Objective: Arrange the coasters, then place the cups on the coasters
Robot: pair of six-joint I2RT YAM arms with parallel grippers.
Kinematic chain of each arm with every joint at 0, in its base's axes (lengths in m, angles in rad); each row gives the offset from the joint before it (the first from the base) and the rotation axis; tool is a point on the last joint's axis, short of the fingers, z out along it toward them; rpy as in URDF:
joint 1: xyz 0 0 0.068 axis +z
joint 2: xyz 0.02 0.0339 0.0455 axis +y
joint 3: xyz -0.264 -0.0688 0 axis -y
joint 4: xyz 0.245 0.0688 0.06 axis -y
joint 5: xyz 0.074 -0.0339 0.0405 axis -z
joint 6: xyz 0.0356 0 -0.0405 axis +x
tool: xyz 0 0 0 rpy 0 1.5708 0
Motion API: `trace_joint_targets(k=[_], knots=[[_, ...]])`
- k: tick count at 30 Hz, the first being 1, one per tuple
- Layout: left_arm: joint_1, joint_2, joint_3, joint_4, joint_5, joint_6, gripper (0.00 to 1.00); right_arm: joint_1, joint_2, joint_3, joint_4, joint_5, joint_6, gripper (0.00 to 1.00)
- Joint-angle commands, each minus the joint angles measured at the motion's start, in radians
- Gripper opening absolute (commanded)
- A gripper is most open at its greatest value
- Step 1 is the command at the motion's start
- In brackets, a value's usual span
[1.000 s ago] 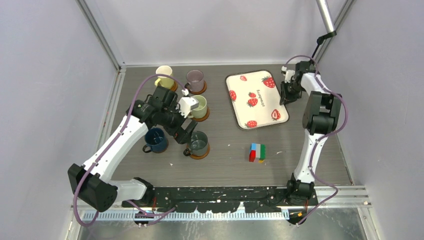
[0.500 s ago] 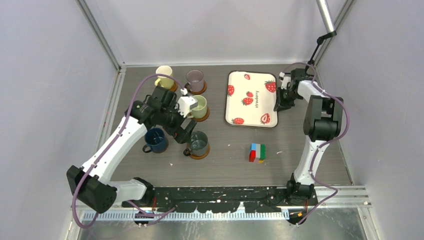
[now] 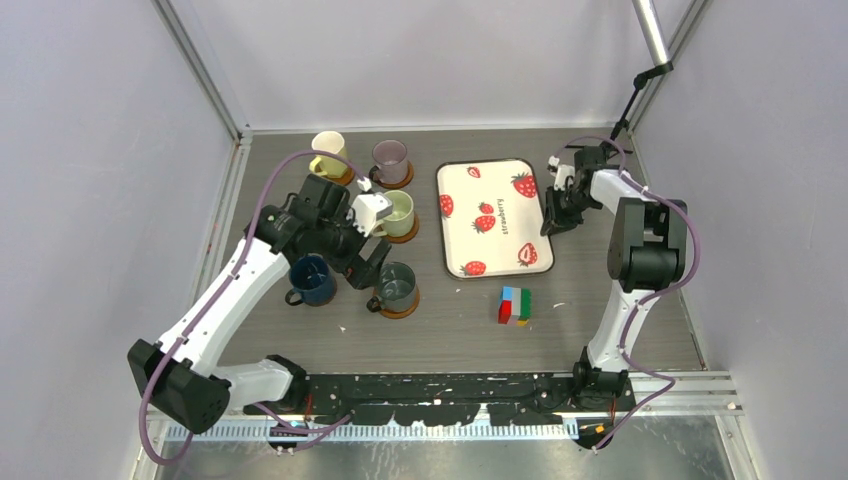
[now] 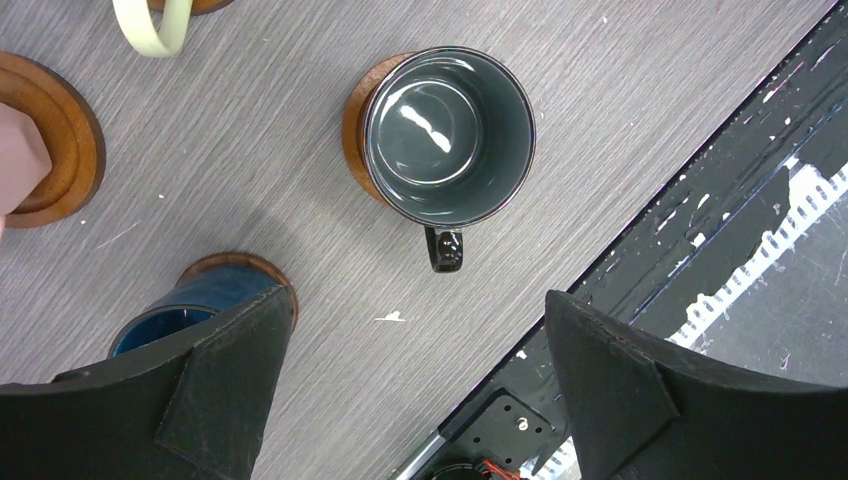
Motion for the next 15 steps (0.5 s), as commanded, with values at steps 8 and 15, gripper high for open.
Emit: trace_joint_targets(k=[8, 15], knots=[[0.006, -0.032, -0.013, 0.013, -0.006, -0.015, 1.00, 0.027, 0.014, -0.097, -0.080, 0.042, 0.015, 0.03], [0.006, -0.029, -0.017, 0.016, -0.011, -0.015, 1.00, 0.027, 0.007, -0.110, -0.096, 0.008, 0.065, 0.23]])
